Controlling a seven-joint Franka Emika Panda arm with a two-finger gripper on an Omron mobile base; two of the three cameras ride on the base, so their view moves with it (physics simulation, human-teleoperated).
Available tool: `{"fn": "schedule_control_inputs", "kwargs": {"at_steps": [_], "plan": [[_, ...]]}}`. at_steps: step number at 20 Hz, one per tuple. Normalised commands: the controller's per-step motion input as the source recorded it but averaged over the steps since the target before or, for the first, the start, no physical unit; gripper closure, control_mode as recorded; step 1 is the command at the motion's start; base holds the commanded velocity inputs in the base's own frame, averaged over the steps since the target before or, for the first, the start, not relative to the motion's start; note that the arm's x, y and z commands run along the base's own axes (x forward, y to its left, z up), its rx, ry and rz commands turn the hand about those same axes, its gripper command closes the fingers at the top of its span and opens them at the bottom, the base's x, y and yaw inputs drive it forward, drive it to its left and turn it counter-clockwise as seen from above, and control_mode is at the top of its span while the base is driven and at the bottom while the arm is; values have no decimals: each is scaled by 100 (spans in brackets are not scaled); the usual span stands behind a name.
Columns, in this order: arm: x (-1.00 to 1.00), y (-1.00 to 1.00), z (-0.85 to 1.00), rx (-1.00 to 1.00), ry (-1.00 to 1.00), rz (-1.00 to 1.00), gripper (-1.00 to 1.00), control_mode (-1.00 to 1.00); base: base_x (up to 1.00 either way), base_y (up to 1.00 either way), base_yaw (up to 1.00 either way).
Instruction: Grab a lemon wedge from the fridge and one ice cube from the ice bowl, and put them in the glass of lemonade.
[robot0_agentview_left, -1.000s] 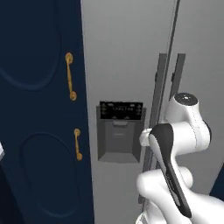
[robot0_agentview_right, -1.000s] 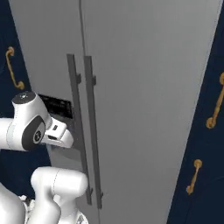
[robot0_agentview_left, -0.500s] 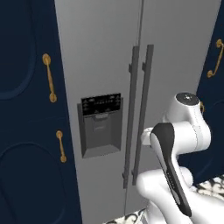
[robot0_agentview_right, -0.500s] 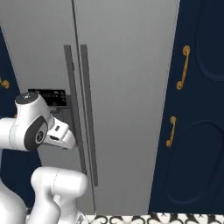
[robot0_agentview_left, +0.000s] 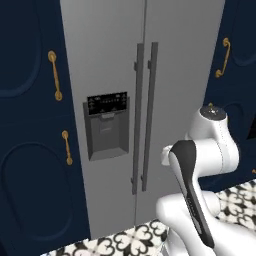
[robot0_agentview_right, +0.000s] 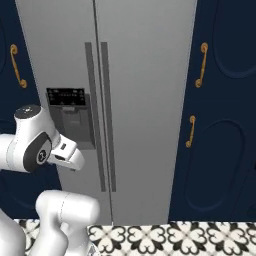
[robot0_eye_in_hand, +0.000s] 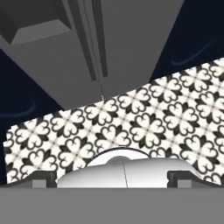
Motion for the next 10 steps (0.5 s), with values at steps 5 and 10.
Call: {"fn": "schedule_control_inputs", "kwargs": {"at_steps": [5,10], "plan": [[0,0,0,0,0,0,-100,100,0,-38,25],[0,0,0,0,0,0,-100,100,-26,0,24]]}}
